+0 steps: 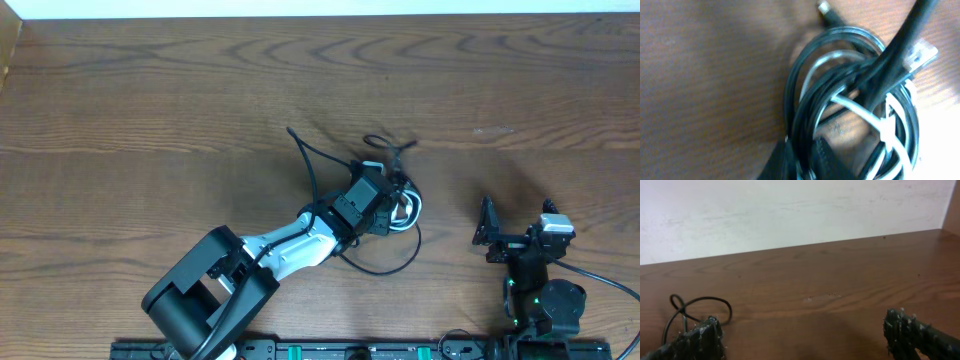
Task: Untangle cables
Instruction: 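Lower the left gripper and grasp the cable bundle from above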
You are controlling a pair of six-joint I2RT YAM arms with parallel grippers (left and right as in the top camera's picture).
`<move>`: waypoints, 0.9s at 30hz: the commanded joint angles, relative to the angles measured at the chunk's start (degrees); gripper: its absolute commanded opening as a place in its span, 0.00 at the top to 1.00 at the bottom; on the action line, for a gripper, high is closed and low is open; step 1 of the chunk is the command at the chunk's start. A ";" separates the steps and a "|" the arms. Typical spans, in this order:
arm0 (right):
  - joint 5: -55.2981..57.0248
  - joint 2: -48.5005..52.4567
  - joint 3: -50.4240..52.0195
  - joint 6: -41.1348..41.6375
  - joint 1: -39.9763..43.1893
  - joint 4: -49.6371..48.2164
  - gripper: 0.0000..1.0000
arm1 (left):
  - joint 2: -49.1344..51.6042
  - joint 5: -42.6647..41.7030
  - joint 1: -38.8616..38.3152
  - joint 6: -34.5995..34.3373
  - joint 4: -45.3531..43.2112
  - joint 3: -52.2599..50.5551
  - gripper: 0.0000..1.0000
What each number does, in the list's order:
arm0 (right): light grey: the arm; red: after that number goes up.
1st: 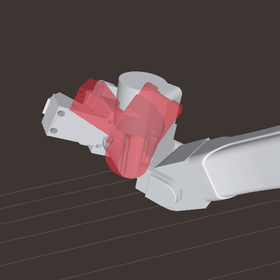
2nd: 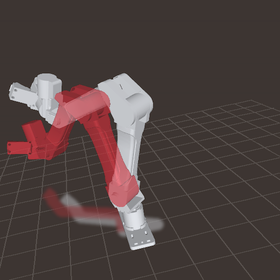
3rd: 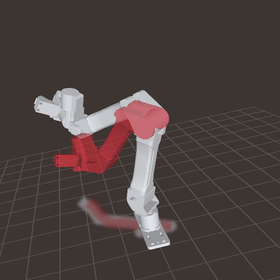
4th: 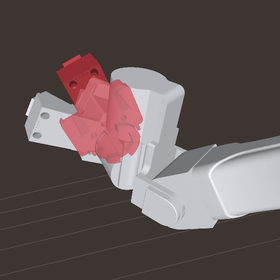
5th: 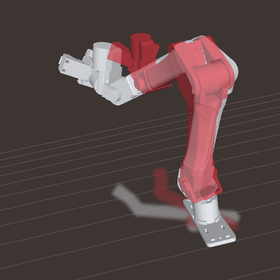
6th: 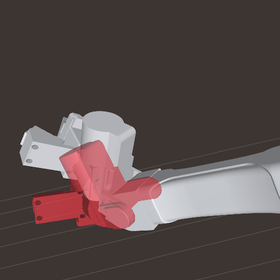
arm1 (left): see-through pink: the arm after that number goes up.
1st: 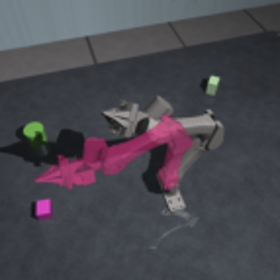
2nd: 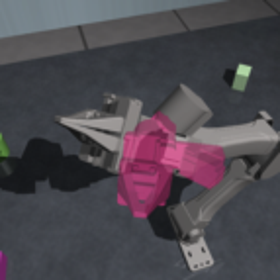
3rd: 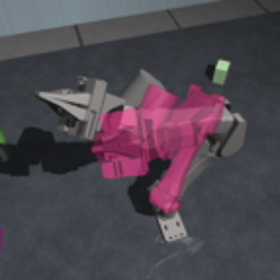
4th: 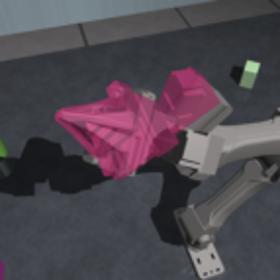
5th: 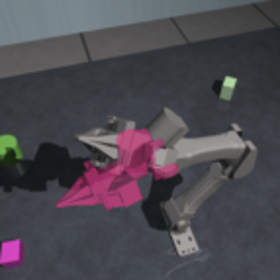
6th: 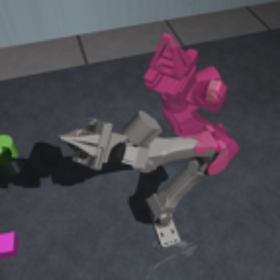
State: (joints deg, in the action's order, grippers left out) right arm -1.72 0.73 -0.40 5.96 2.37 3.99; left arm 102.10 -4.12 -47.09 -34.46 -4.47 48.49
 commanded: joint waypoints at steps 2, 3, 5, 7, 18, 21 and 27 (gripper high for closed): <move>0.04 0.02 0.09 0.68 -0.33 0.26 0.01 | 0.87 0.79 -0.13 0.35 0.48 0.59 0.92; 0.04 0.02 0.09 0.68 -0.33 0.26 0.01 | 0.87 0.79 -0.13 0.35 0.48 0.59 0.92; 0.04 0.02 0.09 0.70 -0.33 0.26 0.01 | 0.87 0.79 -0.13 0.35 0.50 0.59 0.92; 0.04 0.02 0.09 0.68 -0.33 0.26 0.01 | 0.87 0.79 -0.13 0.35 0.52 0.55 0.92; 0.04 0.02 0.09 0.68 -0.33 0.26 0.01 | 0.85 0.83 -0.13 0.35 2.05 0.50 0.92; 0.04 0.02 0.09 0.68 -0.33 0.26 0.01 | -0.02 2.97 -0.11 0.33 2.69 0.50 0.93; 0.04 0.02 0.09 0.68 -0.33 0.26 0.01 | -5.14 11.17 -0.13 -0.13 10.14 0.50 0.93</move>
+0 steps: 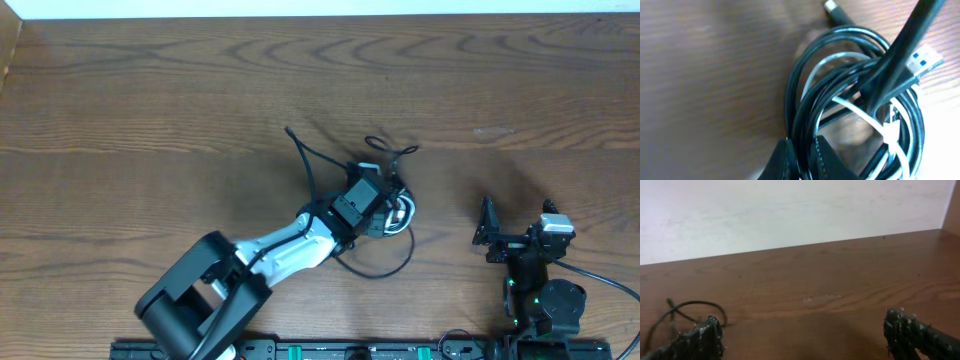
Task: Untangle cables
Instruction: 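Lower the left gripper and grasp the cable bundle from above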
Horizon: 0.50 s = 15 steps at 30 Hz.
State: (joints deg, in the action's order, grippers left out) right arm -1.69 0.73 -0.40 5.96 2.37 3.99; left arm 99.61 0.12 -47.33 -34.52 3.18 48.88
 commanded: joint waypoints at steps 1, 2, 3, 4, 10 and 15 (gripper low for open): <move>0.02 0.02 0.09 0.68 -0.33 0.26 0.01 | -3.65 8.31 0.11 -0.68 4.13 0.11 0.92; 0.02 0.02 0.09 0.68 -0.33 0.26 0.01 | -4.35 9.01 0.11 -1.62 5.44 0.11 0.93; 0.02 0.02 0.09 0.68 -0.33 0.26 0.01 | -5.16 9.62 0.11 -3.32 7.10 0.11 0.93; 0.02 0.02 0.09 0.68 -0.33 0.26 0.01 | -5.49 9.60 0.11 -4.24 8.00 0.11 0.93; 0.02 0.02 0.09 0.68 -0.33 0.26 0.01 | -5.64 9.60 0.11 -9.31 11.93 0.11 0.93; 0.02 0.02 0.09 0.68 -0.33 0.26 0.01 | -5.64 9.60 0.11 -9.29 12.07 0.11 0.92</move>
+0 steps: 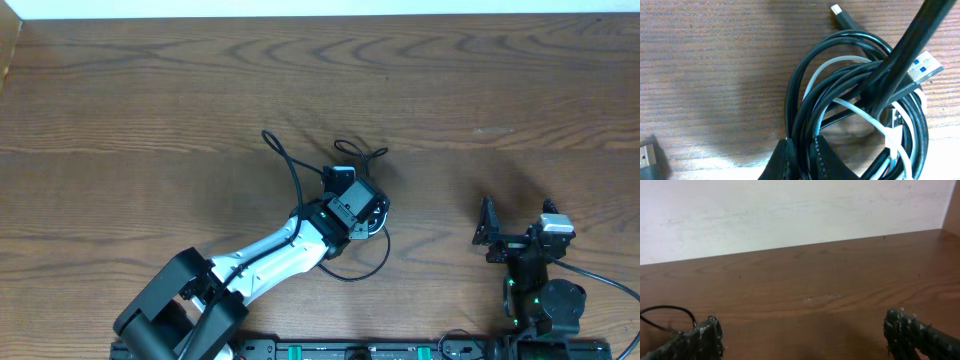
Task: Untangle cables
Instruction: 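Lower the left gripper and grasp the cable bundle from above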
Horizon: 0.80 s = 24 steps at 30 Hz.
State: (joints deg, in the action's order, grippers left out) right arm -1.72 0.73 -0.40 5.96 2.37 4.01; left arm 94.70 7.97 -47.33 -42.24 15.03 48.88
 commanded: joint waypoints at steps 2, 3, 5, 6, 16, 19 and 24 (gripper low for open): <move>0.04 0.02 0.09 0.68 -0.33 0.24 0.01 | -0.72 1.73 0.11 -1.57 0.52 0.11 0.93; 0.04 0.02 0.09 0.68 -0.33 0.24 0.01 | -0.72 1.70 0.11 -1.57 0.59 0.11 0.93; 0.04 0.02 0.09 0.68 -0.33 0.24 0.01 | -0.72 1.73 0.11 -1.49 0.81 0.11 0.93; 0.04 0.02 0.09 0.68 -0.33 0.24 0.01 | -0.72 1.73 0.11 -1.11 0.81 0.11 0.92; 0.04 0.02 0.09 0.70 -0.33 0.24 0.01 | -0.46 1.49 0.09 -1.14 1.20 0.04 0.27; 0.04 0.02 0.09 0.68 -0.33 0.24 0.01 | 1.14 1.05 0.11 -5.92 1.20 -0.02 0.24; 0.04 0.02 0.09 0.68 -0.33 0.24 0.01 | 4.52 -2.89 0.11 -6.58 -1.99 0.00 0.31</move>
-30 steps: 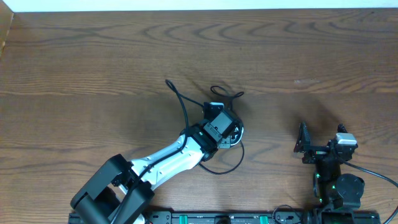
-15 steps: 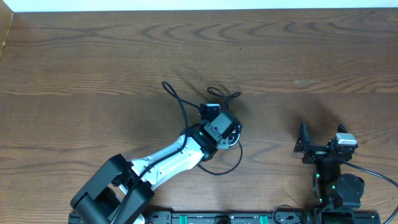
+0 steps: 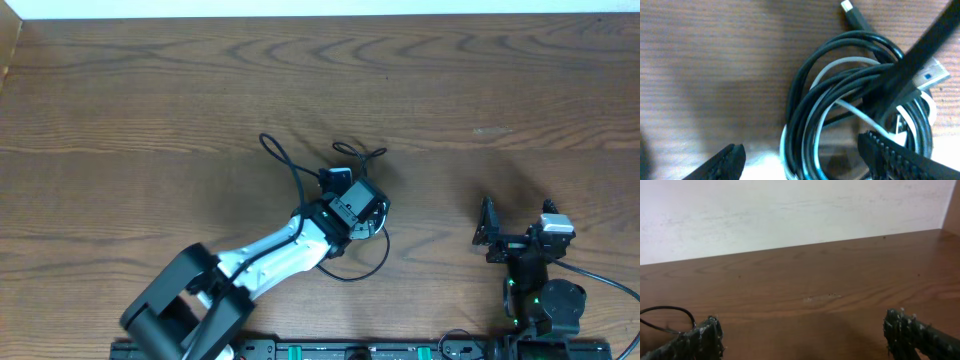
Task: Untangle cables
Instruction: 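Lower the left gripper and grasp the cable bundle from above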
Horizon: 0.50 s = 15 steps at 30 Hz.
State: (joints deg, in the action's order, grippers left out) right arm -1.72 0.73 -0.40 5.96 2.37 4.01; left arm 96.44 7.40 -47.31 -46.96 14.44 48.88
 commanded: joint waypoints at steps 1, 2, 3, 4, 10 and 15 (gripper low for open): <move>0.04 0.02 0.09 0.68 -0.33 0.24 0.01 | 3.06 -2.73 0.09 -1.86 -1.84 0.00 0.39; 0.04 0.02 0.09 0.68 -0.33 0.24 0.01 | 3.23 -3.37 0.09 -1.88 -2.32 0.00 0.47; 0.04 0.02 0.09 0.68 -0.33 0.24 0.01 | 3.32 -3.61 0.09 -1.97 -2.36 0.00 0.61; 0.04 0.02 0.09 0.68 -0.33 0.24 0.01 | 3.32 -3.61 0.09 -2.10 -2.32 0.00 0.72; 0.04 0.02 0.09 0.68 -0.33 0.24 0.01 | 3.32 -3.56 0.09 -2.05 -2.27 0.00 0.92; 0.04 0.02 0.09 0.68 -0.33 0.24 0.01 | 3.32 -3.56 0.09 -2.05 -2.29 0.00 0.92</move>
State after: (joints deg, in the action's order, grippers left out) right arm -1.72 0.73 -0.40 5.96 2.37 4.01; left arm 98.80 4.78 -47.31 -48.45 11.77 48.88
